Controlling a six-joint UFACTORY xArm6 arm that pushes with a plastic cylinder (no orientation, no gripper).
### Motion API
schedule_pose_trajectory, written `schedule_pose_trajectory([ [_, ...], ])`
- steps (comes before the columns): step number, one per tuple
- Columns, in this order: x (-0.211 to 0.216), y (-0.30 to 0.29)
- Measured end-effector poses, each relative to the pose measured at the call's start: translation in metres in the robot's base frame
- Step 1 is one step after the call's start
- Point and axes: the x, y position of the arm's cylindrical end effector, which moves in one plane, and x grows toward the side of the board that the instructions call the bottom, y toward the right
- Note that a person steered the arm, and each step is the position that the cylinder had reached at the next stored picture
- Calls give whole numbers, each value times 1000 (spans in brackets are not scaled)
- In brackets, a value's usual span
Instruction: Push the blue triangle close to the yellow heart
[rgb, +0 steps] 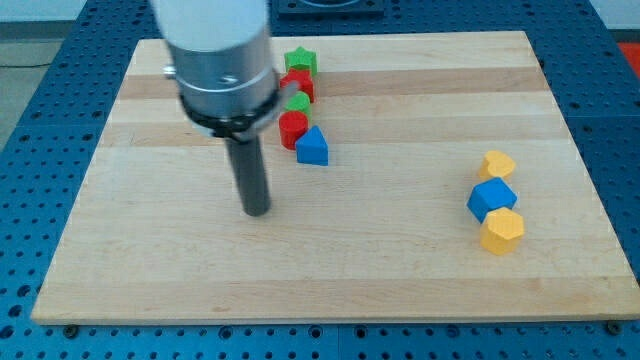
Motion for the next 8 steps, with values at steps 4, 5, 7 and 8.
schedule_pose_trajectory([
  [4, -73, 76],
  [5, -80, 117],
  [7, -84, 175],
  [8, -84, 203],
])
